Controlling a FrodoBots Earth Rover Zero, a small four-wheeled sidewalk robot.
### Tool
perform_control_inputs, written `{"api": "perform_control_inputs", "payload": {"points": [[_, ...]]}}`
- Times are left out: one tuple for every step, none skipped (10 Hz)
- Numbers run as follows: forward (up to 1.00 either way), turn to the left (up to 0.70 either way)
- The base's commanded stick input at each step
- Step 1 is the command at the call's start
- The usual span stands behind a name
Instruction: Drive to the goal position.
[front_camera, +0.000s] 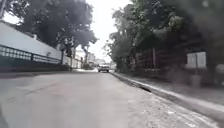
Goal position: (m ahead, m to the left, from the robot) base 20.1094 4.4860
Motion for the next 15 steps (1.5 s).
{"api": "perform_control_inputs", "payload": {"points": [[0.70,0.00],[0.70,-0.06],[0.70,-0.24],[0.70,-0.33],[0.70,-0.35],[0.70,-0.35],[0.70,-0.35],[0.70,-0.30],[0.70,-0.11],[0.70,0.00],[0.70,0.00],[0.70,0.00],[0.70,0.00],[0.70,0.00],[0.70,0.00]]}}
